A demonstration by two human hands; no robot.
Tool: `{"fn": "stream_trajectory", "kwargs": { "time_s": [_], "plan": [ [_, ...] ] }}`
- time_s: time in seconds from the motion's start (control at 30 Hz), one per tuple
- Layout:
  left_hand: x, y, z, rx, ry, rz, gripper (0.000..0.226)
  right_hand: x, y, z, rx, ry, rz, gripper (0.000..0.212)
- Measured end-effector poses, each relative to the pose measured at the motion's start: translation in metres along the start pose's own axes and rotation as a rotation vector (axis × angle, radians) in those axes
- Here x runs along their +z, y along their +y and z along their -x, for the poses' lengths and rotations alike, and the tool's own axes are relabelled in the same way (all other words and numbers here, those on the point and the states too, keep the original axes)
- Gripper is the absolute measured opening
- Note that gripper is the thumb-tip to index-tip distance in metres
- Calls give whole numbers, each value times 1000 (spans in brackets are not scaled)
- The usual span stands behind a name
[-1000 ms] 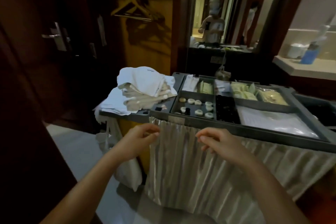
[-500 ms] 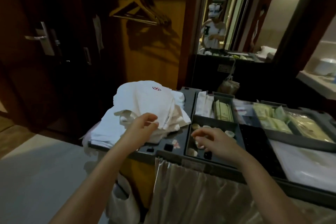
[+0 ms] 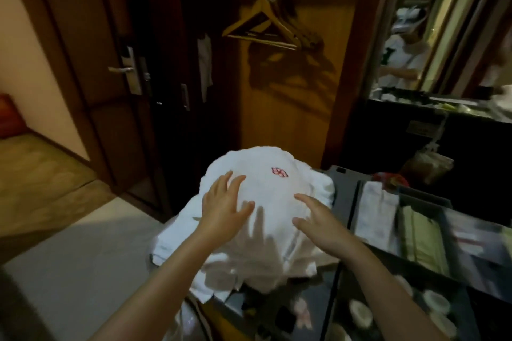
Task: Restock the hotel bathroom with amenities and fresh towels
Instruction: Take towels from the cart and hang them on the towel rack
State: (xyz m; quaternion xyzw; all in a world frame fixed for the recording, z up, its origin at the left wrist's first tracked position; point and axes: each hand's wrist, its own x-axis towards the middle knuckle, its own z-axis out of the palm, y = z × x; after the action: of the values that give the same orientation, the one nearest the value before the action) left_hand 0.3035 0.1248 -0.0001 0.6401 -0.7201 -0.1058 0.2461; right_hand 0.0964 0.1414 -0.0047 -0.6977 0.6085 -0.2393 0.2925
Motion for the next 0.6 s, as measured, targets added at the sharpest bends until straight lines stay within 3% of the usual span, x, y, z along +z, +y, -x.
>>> {"fn": "stream_trajectory", "kwargs": {
  "time_s": [0.23,0.33,0.47,0.53,0.6],
  "plan": [
    [18,-27,-26,-198,-34,75,69,26,-10,-85,-75,-99,355,56],
    [24,-41,-27,-338,-92,206,80,46,-15,-110,-154,-34,484,58],
    [9,-47,-36,-500,-28,555,76,54,-16,-138,-204,34,569,60],
    [-2,-48,-41,-552,-49,580,71,54,-15,-144,-174,39,567,61],
    [-13,-50,-49,-543,-43,540,47,56,-15,-144,-138,59,573,62]
  ]
}}
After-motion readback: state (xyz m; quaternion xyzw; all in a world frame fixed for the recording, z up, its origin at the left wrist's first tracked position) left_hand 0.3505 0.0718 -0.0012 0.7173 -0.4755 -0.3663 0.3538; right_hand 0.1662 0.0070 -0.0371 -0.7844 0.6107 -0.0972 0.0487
